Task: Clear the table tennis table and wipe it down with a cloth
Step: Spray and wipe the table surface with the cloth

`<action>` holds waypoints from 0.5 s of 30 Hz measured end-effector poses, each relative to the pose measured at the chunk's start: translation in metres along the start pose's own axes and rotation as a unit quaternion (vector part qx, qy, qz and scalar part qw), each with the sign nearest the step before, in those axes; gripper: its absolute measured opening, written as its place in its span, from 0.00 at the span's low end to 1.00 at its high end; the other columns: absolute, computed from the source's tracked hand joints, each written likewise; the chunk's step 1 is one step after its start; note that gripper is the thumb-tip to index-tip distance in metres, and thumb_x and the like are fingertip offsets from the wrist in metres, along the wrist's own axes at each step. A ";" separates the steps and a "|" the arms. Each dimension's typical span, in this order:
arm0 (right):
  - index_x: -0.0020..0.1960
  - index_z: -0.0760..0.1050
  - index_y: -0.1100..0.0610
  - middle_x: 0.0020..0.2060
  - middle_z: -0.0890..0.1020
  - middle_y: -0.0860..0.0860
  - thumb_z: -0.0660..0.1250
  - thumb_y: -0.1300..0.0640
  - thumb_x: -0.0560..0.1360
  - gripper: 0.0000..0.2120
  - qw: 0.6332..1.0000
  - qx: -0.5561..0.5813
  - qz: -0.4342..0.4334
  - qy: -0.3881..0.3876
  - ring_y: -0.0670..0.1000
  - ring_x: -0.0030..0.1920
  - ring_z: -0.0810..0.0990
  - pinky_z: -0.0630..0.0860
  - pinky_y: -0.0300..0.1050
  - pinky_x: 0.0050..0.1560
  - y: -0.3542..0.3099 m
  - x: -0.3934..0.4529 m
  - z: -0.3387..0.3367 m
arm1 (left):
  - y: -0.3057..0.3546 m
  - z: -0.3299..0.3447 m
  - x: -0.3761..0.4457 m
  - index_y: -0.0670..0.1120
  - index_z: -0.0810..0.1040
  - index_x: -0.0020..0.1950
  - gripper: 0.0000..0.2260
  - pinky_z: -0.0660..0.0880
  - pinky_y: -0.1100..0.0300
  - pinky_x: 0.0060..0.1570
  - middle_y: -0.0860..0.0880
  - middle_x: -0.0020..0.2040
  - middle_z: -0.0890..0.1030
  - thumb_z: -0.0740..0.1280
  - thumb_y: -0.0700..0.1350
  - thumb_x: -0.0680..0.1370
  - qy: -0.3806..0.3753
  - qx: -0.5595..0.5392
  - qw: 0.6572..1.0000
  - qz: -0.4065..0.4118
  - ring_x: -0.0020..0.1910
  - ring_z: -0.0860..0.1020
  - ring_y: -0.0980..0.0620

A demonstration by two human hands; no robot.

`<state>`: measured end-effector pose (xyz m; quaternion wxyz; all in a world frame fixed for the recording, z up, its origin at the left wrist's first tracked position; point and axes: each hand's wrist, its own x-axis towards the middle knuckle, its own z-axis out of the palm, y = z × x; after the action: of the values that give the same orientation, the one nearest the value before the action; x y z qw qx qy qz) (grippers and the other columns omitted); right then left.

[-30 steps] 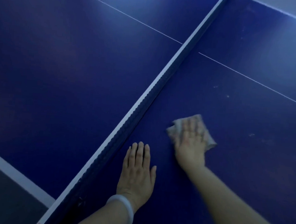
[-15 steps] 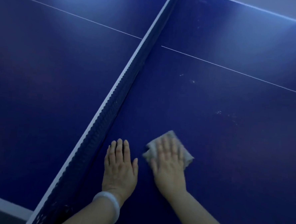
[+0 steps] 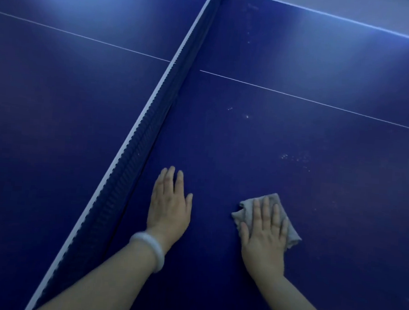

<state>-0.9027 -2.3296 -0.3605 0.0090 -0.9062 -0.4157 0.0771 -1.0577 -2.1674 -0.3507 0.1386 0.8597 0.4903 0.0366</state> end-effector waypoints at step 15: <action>0.78 0.45 0.54 0.79 0.46 0.52 0.33 0.37 0.78 0.35 0.999 0.028 -0.031 0.034 0.55 0.79 0.42 0.41 0.60 0.77 -0.047 0.109 -0.003 | 0.000 0.012 0.097 0.45 0.47 0.79 0.33 0.42 0.50 0.76 0.44 0.79 0.48 0.38 0.61 0.78 0.009 0.045 0.998 -0.048 0.78 0.44 0.46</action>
<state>-0.8678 -2.2168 -0.3681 0.0507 -0.8942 -0.4410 0.0571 -1.0052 -2.0876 -0.3692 0.0968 0.8402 0.5333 0.0158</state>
